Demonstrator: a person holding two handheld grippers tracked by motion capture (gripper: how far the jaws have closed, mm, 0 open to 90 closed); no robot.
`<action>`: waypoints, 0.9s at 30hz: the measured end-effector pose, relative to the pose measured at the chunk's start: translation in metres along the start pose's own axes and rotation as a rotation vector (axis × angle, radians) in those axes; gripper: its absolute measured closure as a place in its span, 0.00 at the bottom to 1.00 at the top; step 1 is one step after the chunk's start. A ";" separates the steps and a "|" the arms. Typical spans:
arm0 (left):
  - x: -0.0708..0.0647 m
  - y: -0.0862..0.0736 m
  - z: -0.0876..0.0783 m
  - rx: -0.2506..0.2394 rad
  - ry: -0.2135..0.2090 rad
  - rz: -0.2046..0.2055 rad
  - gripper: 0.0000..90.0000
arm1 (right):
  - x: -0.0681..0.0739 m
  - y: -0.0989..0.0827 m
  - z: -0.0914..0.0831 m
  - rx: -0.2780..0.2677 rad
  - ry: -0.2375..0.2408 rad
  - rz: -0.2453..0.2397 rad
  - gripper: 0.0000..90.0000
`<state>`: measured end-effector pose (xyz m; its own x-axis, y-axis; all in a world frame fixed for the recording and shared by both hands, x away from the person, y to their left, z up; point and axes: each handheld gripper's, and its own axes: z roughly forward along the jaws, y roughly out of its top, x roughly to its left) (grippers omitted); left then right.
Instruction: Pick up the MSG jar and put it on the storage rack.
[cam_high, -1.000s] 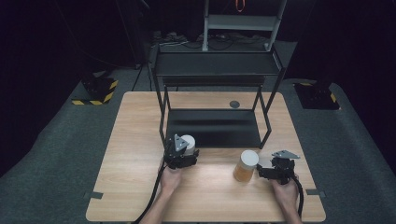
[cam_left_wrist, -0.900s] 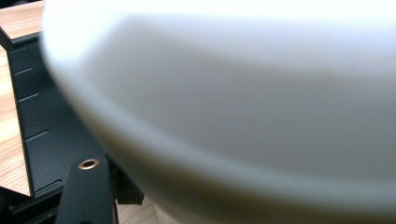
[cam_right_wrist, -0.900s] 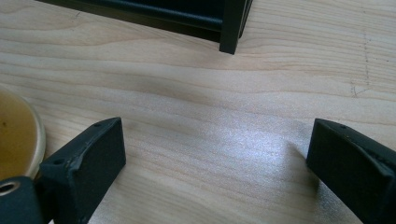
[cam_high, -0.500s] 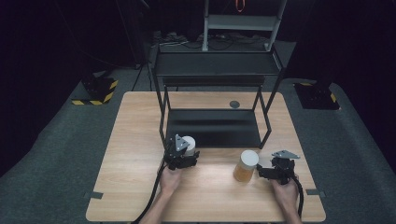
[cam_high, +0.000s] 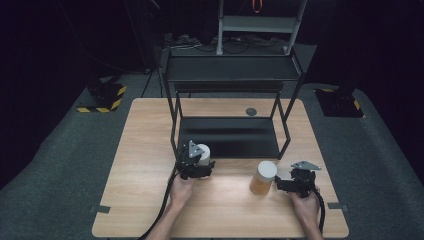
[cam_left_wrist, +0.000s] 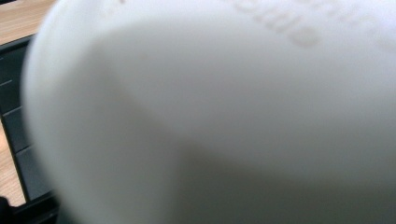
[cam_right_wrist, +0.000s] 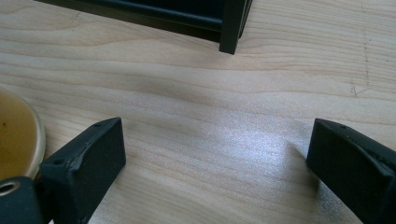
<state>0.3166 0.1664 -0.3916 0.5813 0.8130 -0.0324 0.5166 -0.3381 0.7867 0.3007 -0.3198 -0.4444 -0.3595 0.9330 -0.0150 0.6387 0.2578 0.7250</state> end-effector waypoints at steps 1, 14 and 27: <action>0.000 0.002 0.000 0.003 -0.003 0.003 0.36 | 0.000 0.000 0.000 0.000 0.000 0.000 0.04; 0.004 0.027 -0.010 0.029 -0.045 0.005 0.36 | 0.000 0.000 0.000 0.000 0.000 0.001 0.04; 0.016 0.052 -0.026 0.012 -0.084 -0.012 0.36 | 0.000 0.000 0.000 0.000 0.000 0.001 0.04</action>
<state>0.3361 0.1739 -0.3352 0.6252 0.7748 -0.0938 0.5312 -0.3344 0.7784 0.3008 -0.3198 -0.4444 -0.3587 0.9333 -0.0141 0.6390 0.2566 0.7251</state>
